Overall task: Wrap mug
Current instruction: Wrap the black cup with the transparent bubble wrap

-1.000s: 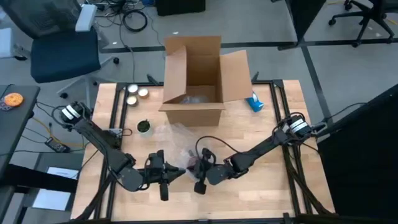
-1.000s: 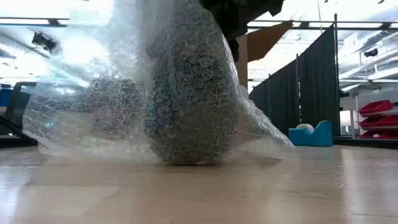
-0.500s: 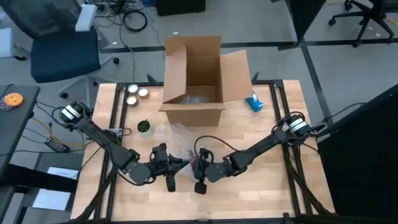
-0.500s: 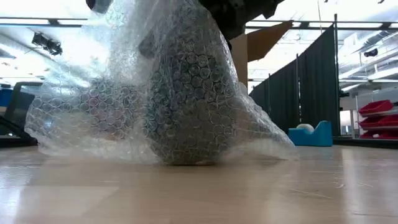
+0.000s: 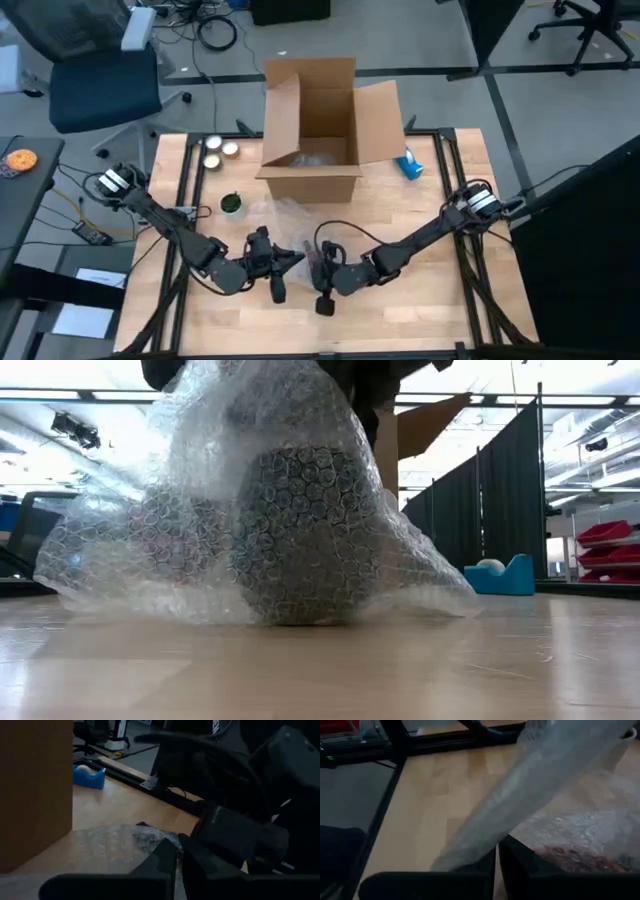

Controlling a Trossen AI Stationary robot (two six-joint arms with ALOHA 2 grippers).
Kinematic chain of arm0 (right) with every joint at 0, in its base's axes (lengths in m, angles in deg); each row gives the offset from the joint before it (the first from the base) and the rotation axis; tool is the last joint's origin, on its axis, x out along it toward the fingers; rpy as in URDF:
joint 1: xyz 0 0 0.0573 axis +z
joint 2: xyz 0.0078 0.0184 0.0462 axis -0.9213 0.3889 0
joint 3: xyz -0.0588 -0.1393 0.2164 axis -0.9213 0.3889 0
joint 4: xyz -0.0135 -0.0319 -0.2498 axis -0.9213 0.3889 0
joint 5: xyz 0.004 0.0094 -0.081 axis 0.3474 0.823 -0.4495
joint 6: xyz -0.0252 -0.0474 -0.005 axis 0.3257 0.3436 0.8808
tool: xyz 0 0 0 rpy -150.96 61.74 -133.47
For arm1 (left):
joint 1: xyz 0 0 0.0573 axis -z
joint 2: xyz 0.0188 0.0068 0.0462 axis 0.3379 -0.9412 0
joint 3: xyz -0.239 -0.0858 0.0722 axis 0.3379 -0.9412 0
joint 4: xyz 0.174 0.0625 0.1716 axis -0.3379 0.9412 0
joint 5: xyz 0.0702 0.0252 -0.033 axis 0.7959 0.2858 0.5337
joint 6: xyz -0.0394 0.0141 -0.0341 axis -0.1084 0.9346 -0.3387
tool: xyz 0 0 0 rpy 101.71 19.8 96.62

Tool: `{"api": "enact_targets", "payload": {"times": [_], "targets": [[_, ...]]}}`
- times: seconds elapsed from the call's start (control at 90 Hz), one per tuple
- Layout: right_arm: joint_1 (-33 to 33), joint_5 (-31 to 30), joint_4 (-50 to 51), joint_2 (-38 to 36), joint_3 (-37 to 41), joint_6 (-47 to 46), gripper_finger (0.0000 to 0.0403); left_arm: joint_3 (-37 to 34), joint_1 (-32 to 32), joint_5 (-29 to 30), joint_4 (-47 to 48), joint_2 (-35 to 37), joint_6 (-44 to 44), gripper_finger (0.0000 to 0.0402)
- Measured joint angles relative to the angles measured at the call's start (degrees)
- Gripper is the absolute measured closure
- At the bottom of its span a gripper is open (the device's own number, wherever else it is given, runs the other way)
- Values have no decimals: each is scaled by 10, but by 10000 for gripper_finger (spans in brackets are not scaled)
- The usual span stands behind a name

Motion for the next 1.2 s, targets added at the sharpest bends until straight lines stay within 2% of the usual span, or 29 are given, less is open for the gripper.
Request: {"api": "enact_targets", "payload": {"times": [0.367,0.656,0.878,1.033,1.2], "targets": [[20,-23,91,-65,0,-19,403,0,-8,8,2,-17,-2,402],[46,-47,108,-119,0,-18,403,0,-39,8,-29,-56,-5,402],[48,-47,94,-113,0,-16,403,0,-59,7,-31,-57,-5,402],[26,-40,72,-86,0,-19,403,0,-68,7,-31,-61,-5,402],[2,-28,109,-53,0,-65,403,0,-69,5,-25,-62,-11,401]]}}
